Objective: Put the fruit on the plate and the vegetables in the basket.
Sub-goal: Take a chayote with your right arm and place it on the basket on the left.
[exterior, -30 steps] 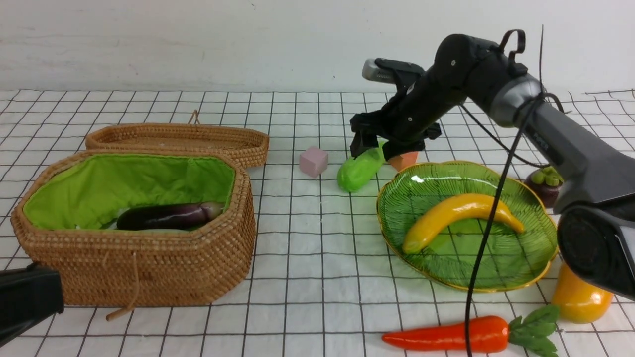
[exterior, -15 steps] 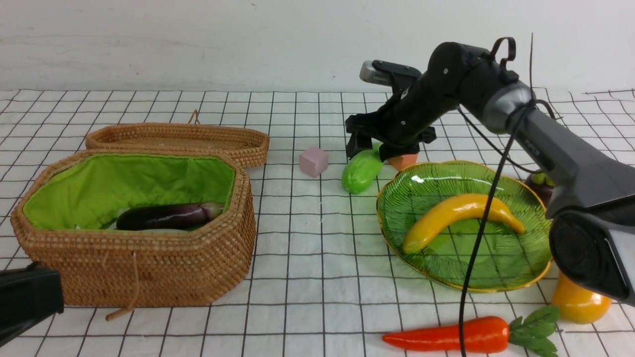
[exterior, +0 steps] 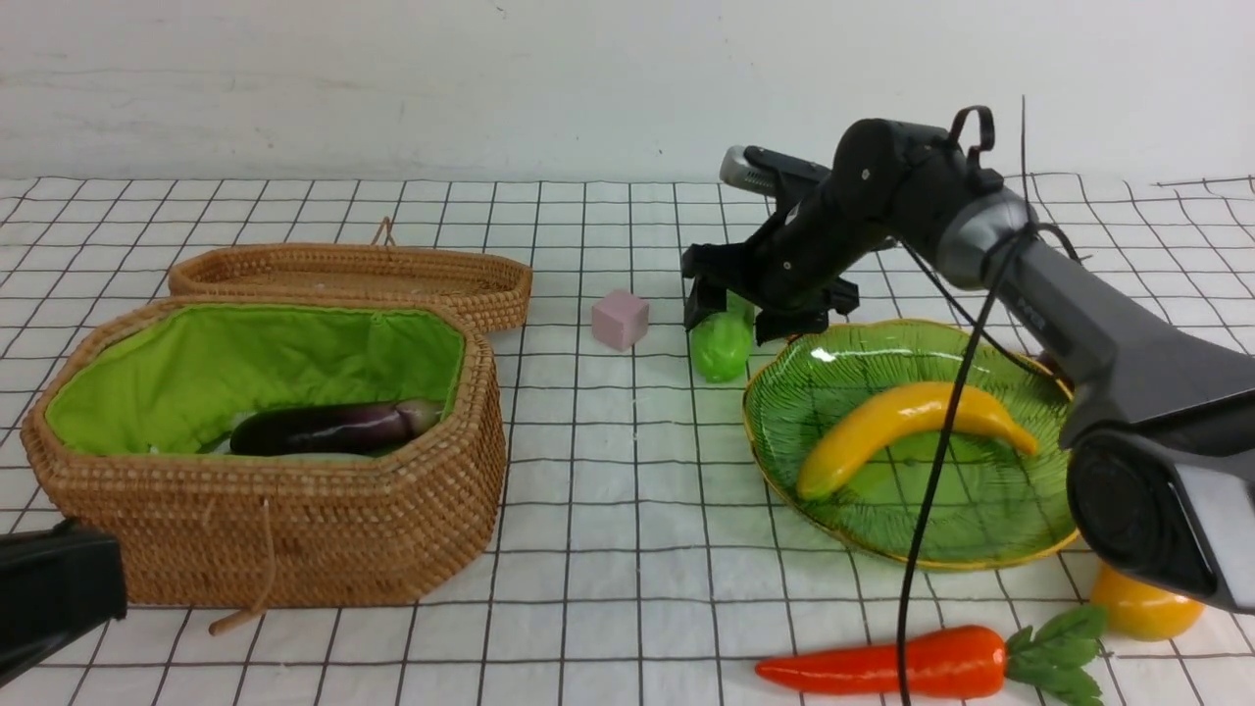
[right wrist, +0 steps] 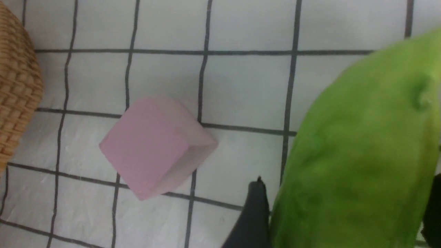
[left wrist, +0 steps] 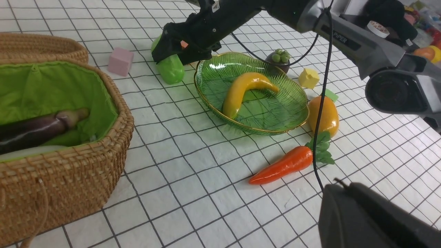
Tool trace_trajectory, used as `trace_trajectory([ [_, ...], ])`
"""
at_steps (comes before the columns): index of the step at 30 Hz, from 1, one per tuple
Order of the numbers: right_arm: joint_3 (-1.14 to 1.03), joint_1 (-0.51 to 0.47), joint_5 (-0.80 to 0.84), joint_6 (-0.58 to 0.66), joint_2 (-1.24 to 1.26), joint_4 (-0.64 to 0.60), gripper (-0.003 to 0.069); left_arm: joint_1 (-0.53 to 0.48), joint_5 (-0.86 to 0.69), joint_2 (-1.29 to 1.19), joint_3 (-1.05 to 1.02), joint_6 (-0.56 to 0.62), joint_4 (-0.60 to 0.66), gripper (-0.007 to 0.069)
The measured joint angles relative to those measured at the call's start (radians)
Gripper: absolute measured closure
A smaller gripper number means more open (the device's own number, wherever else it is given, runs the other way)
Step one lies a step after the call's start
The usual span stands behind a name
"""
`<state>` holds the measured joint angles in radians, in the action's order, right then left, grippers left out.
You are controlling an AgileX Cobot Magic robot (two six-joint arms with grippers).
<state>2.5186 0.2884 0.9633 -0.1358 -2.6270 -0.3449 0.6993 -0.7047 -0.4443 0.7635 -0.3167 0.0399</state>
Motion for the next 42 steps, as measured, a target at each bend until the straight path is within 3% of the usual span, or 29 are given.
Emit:
trace_trajectory([
  [7, 0.003, 0.002, -0.007, 0.001, -0.012, -0.001, 0.0048, 0.0, 0.0, 0.0, 0.0, 0.0, 0.0, 0.0631],
  [15, 0.009, 0.002, -0.028, 0.024, -0.021, 0.005, 0.0187, 0.0, 0.0, 0.0, 0.0, 0.0, 0.0, 0.0629],
  [27, 0.003, 0.002, -0.019, 0.068, 0.061, -0.046, 0.0187, 0.0, 0.0, 0.0, 0.0, 0.001, -0.001, 0.0625],
  [36, 0.003, 0.004, 0.249, 0.197, 0.348, -0.089, 0.0187, 0.0, -0.01, 0.0, 0.0, 0.005, -0.064, 0.0625],
  [42, -0.039, 0.006, 0.289, 0.206, 0.475, -0.049, 0.0187, 0.0, -0.021, 0.0, 0.0, 0.051, -0.065, 0.0624],
])
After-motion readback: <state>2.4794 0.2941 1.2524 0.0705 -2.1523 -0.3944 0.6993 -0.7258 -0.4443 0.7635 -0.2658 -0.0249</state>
